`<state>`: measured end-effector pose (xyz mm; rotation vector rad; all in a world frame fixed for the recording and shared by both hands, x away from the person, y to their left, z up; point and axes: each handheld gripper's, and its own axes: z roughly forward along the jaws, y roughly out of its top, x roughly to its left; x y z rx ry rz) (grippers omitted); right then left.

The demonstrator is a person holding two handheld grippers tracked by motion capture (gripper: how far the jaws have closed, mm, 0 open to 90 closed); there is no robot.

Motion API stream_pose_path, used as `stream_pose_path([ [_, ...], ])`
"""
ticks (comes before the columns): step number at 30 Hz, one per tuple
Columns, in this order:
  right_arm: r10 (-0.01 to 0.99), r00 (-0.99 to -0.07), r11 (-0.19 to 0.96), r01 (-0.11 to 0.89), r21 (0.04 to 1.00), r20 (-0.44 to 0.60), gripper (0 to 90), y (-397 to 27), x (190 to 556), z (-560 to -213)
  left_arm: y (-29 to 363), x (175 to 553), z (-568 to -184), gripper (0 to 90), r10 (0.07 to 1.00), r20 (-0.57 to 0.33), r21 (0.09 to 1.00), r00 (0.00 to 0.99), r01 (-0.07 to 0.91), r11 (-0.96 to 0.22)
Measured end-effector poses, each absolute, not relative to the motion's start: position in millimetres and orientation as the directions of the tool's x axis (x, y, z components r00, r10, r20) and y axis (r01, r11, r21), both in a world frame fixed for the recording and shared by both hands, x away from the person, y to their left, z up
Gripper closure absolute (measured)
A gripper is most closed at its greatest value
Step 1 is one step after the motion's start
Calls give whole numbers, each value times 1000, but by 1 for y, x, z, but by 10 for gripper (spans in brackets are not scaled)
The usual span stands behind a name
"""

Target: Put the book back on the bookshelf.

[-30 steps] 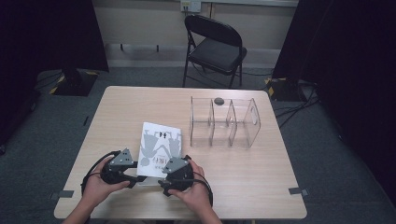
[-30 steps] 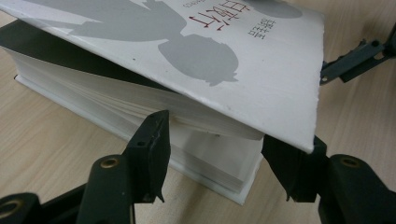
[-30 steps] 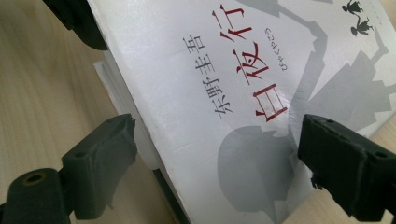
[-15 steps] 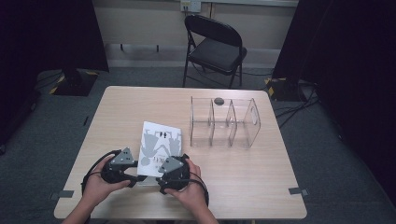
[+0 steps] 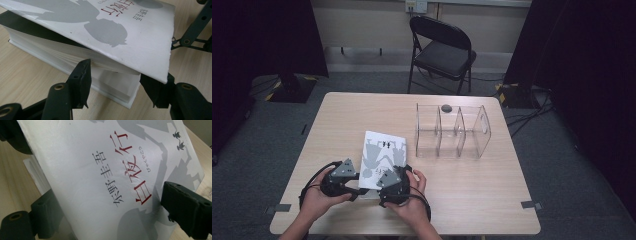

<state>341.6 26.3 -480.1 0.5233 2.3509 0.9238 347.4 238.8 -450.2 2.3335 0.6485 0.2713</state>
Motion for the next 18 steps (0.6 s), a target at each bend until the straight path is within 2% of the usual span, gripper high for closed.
stream_pose_path([
  [3, 508, -775, 702, 120, 702, -375, 137, 27, 341, -479, 239, 347, -451, 427, 521, 16, 672, 853, 377, -638],
  [9, 443, -777, 743, 40, 668, -446, 309, 26, 335, -473, 238, 347, -450, 454, 529, 25, 691, 848, 368, -622],
  [11, 439, -777, 748, 38, 663, -451, 327, 26, 334, -472, 239, 348, -449, 454, 531, 25, 697, 847, 366, -617],
  [12, 429, -776, 759, 31, 651, -463, 370, 26, 334, -469, 240, 349, -451, 429, 545, 13, 714, 838, 374, -592],
  [15, 436, -767, 759, 33, 650, -471, 406, 24, 335, -465, 245, 353, -452, 232, 563, 34, 702, 826, 381, -602],
  [18, 440, -767, 758, 39, 651, -466, 441, 23, 335, -460, 257, 357, -452, 188, 565, 29, 706, 825, 383, -596],
])
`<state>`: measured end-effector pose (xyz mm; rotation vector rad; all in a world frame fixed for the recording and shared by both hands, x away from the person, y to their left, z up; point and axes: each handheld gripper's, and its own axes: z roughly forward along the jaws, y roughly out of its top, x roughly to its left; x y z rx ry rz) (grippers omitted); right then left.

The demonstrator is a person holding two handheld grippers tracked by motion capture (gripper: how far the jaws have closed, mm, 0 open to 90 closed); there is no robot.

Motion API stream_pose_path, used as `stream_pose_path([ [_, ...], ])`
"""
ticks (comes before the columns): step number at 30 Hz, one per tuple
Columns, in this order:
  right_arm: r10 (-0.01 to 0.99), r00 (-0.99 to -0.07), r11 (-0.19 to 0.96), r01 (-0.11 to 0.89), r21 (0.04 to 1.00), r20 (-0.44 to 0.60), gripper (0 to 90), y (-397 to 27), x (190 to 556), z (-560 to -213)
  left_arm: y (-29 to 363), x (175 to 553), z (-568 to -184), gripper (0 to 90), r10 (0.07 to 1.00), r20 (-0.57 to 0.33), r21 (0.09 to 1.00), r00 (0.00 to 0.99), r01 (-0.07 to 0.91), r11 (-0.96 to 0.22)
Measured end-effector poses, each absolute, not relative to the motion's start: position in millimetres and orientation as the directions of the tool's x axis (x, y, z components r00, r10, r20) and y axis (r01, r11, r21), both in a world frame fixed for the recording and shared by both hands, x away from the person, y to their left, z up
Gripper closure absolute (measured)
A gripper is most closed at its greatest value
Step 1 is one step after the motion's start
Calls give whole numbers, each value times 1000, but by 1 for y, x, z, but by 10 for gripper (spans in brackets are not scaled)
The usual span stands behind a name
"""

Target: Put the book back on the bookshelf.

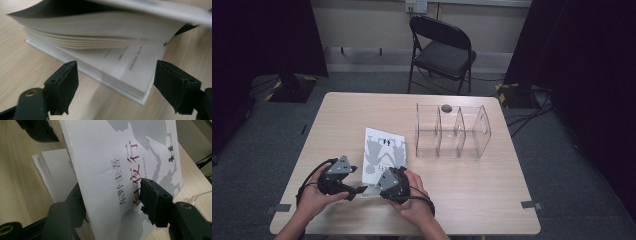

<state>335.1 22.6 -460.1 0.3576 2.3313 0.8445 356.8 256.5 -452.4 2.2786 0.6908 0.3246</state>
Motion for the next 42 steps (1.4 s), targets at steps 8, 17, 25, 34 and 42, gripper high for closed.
stream_pose_path([
  [8, 478, -762, 745, 88, 662, -437, 519, 16, 339, -444, 274, 360, -454, 172, 576, 31, 710, 817, 388, -588],
  [17, 535, -744, 712, 143, 687, -400, 585, 3, 349, -419, 279, 363, -475, 165, 547, 67, 680, 834, 363, -637],
  [25, 549, -740, 714, 174, 678, -388, 602, 4, 354, -406, 269, 367, -488, 162, 521, 64, 643, 851, 364, -674],
  [34, 551, -753, 711, 196, 676, -361, 601, 5, 355, -398, 257, 373, -493, 152, 533, 68, 688, 843, 347, -637],
  [42, 540, -764, 715, 196, 671, -352, 602, 7, 351, -392, 249, 378, -495, 70, 560, 96, 698, 823, 345, -627],
])
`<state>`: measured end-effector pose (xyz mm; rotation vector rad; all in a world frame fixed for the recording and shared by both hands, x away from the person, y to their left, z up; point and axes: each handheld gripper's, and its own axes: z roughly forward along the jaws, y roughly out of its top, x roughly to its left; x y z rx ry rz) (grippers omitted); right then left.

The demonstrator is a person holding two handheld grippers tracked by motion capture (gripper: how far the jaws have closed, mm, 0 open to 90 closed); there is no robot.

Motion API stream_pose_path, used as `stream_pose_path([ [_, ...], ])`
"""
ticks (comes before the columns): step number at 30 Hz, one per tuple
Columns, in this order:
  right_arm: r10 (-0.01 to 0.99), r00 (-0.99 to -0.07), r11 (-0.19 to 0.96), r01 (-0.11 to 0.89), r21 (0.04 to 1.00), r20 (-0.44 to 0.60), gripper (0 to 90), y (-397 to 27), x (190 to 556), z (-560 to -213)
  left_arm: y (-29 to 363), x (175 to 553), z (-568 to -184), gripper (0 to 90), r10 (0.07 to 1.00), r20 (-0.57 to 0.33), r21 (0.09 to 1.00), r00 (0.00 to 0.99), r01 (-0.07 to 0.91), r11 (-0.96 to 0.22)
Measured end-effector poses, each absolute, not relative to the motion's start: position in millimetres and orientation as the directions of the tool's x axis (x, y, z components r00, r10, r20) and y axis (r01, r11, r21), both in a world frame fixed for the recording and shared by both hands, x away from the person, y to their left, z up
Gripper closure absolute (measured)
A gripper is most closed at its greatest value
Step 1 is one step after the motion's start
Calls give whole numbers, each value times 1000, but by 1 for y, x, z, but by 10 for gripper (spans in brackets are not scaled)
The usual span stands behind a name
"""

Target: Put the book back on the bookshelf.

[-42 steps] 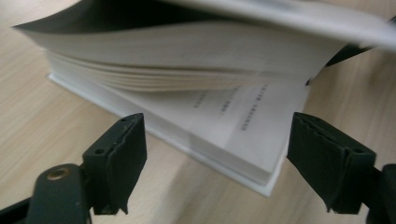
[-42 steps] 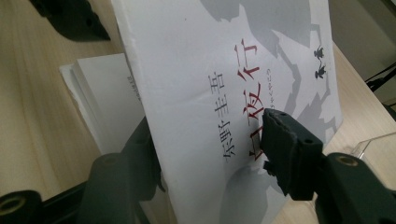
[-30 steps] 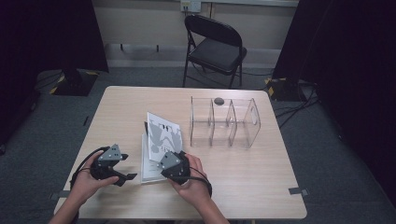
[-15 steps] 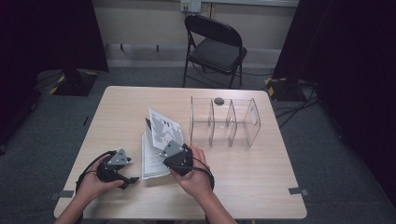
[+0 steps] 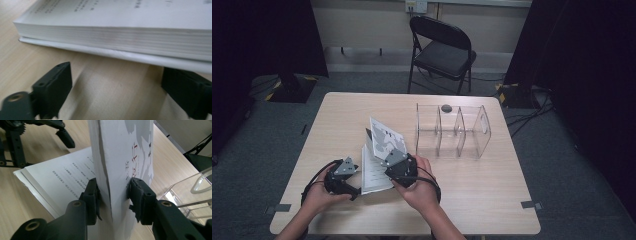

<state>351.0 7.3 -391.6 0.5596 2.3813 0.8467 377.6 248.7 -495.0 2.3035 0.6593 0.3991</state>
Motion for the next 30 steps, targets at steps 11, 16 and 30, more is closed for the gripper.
stream_pose_path([
  [11, 524, -771, 731, 188, 657, -362, 598, 12, 348, -389, 243, 377, -490, 170, 537, 164, 714, 827, 276, -643],
  [16, 516, -774, 737, 183, 651, -366, 594, 14, 348, -387, 244, 374, -483, 192, 526, 193, 722, 829, 243, -648],
  [30, 494, -789, 751, 176, 637, -364, 584, 20, 350, -378, 242, 371, -466, 254, 483, 259, 723, 836, 164, -671],
])
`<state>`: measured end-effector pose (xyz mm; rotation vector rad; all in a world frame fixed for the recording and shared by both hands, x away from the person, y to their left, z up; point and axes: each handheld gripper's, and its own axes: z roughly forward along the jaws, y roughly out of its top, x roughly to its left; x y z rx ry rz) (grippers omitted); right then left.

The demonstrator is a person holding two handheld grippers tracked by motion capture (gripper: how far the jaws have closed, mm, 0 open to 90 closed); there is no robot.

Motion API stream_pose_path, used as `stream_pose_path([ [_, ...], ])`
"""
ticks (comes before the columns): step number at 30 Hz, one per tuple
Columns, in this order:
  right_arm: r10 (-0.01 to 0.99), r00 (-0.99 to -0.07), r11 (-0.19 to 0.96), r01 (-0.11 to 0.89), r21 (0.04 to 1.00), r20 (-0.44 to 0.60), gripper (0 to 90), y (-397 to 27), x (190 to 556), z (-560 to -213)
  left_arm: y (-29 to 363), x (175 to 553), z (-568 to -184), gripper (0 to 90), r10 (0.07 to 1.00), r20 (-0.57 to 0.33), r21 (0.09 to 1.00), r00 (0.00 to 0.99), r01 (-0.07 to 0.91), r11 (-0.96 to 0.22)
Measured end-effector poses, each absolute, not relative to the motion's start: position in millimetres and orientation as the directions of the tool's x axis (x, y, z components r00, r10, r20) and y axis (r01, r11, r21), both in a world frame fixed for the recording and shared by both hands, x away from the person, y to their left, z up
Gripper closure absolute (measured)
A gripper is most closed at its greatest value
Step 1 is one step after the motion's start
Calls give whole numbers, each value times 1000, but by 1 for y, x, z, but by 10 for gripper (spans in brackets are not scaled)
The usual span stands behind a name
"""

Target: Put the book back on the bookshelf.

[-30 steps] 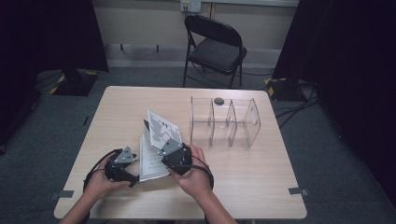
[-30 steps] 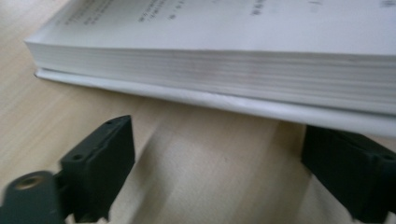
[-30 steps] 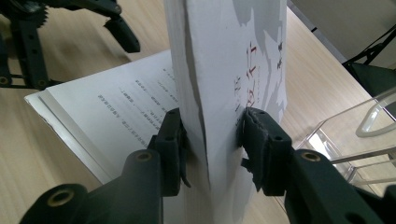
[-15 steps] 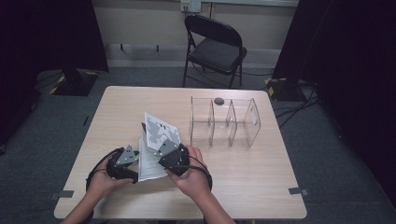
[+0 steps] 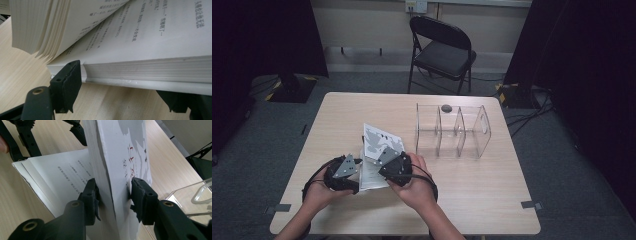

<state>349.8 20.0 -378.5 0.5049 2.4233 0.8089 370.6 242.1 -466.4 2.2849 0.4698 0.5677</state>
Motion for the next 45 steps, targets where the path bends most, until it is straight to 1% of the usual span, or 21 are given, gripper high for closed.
stream_pose_path([
  [7, 476, -797, 766, 169, 620, -371, 576, 24, 351, -378, 242, 369, -460, 327, 456, 297, 709, 839, 125, -694],
  [10, 476, -798, 767, 170, 619, -370, 576, 25, 350, -378, 242, 369, -460, 342, 453, 300, 701, 840, 128, -701],
  [16, 458, -801, 780, 154, 607, -385, 567, 31, 349, -380, 243, 368, -458, 424, 440, 348, 672, 828, 107, -733],
  [22, 455, -804, 780, 153, 607, -382, 568, 32, 350, -378, 242, 368, -456, 428, 434, 369, 660, 822, 98, -745],
  [24, 452, -805, 783, 152, 603, -384, 568, 32, 349, -378, 243, 368, -457, 416, 447, 355, 675, 821, 106, -730],
  [26, 447, -808, 785, 149, 601, -384, 565, 32, 349, -379, 242, 366, -456, 440, 431, 387, 653, 815, 87, -752],
  [29, 436, -813, 786, 134, 604, -386, 544, 34, 348, -380, 244, 367, -453, 476, 444, 373, 670, 815, 95, -736],
  [30, 431, -816, 789, 132, 600, -386, 540, 35, 348, -380, 244, 366, -452, 491, 445, 388, 669, 807, 85, -738],
  [32, 430, -817, 786, 131, 604, -383, 540, 36, 347, -380, 246, 365, -451, 514, 450, 375, 680, 810, 90, -728],
  [34, 418, -832, 786, 129, 605, -366, 519, 35, 348, -377, 247, 364, -449, 529, 468, 376, 695, 800, 91, -713],
  [36, 406, -844, 781, 122, 613, -350, 520, 35, 348, -376, 247, 363, -445, 556, 482, 382, 709, 788, 85, -701],
  [40, 404, -851, 773, 122, 623, -335, 521, 32, 349, -374, 247, 364, -439, 585, 485, 404, 698, 776, 81, -712],
  [45, 418, -852, 749, 127, 651, -315, 515, 26, 352, -371, 249, 363, -436, 648, 500, 387, 702, 775, 105, -705],
])
